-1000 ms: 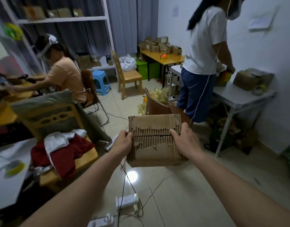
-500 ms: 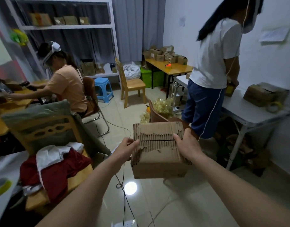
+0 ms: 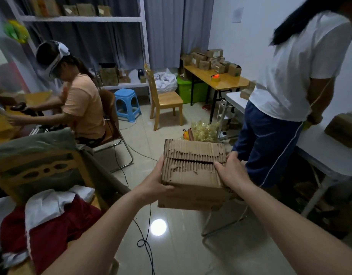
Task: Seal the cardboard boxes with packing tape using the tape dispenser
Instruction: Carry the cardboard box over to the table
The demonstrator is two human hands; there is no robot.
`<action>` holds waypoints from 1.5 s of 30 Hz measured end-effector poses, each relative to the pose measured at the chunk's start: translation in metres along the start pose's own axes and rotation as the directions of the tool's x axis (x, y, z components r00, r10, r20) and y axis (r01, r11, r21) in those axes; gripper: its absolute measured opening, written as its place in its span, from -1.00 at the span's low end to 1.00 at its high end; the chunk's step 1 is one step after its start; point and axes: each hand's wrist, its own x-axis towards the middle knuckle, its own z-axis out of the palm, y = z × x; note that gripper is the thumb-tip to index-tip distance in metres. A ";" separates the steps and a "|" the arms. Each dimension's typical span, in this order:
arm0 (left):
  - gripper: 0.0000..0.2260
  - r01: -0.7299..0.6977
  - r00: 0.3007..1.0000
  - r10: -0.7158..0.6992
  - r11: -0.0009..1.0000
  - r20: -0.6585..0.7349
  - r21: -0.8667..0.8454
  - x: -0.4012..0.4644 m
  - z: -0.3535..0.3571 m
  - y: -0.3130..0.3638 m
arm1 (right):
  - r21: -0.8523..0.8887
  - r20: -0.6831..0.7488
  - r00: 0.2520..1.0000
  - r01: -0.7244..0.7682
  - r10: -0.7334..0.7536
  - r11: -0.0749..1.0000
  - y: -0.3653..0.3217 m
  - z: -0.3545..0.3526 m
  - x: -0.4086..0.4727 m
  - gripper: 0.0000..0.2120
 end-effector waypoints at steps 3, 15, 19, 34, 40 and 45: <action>0.07 0.030 0.999 -0.027 0.998 -0.041 0.060 0.047 -0.014 -0.007 | -0.005 0.034 0.995 0.089 -0.089 0.996 -0.004 0.018 0.052 -0.41; 0.01 0.138 0.966 -0.073 0.956 -0.248 0.257 0.246 -0.072 0.021 | 0.133 0.374 0.876 0.276 -0.306 0.952 -0.042 0.028 0.275 -0.17; 0.00 0.157 0.961 -0.083 0.949 -0.264 0.273 0.287 -0.100 0.031 | 0.235 0.603 0.718 0.257 -0.348 0.937 -0.058 0.022 0.326 0.30; -0.02 0.056 0.969 0.010 0.964 -0.246 0.260 0.498 -0.254 0.014 | 0.042 0.463 0.816 0.370 -0.347 0.928 -0.151 0.097 0.535 0.18; -0.08 0.106 0.966 -0.041 0.964 -0.256 0.246 0.578 -0.345 0.008 | 0.039 0.503 0.817 0.306 -0.283 0.951 -0.215 0.137 0.621 0.18; -0.30 0.082 0.960 -0.031 0.982 -0.278 0.172 0.660 -0.390 0.006 | 0.151 0.415 0.866 0.236 -0.279 0.960 -0.243 0.154 0.687 0.25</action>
